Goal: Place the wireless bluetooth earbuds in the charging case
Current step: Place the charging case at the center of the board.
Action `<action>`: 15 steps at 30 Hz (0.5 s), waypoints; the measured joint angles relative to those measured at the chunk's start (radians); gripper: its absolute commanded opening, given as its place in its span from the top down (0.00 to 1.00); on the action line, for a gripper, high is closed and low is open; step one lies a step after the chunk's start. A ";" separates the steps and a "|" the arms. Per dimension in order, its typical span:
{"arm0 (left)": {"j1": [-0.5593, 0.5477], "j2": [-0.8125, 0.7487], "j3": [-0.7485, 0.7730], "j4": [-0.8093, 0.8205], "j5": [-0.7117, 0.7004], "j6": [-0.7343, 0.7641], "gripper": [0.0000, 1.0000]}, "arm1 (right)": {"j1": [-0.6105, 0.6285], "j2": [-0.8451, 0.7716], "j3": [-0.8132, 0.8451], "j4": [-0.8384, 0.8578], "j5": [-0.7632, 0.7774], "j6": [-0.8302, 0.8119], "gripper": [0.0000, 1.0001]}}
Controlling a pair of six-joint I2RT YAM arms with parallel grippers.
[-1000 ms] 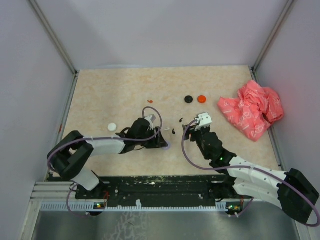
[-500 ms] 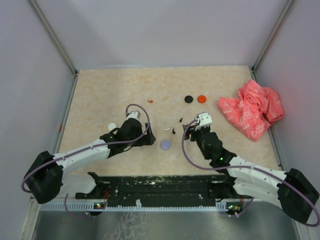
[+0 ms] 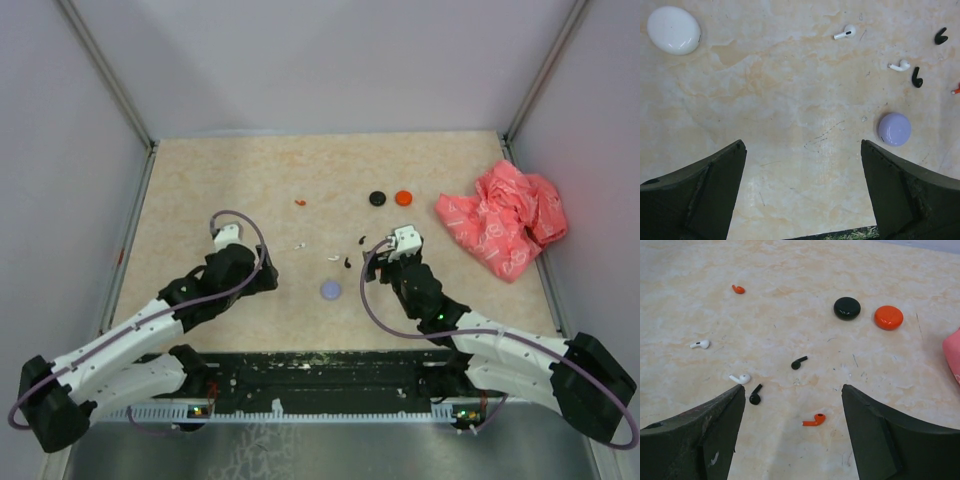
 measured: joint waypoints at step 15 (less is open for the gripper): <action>0.071 -0.053 -0.002 -0.076 -0.060 0.018 0.00 | 0.000 0.008 0.000 -0.001 0.042 0.027 0.09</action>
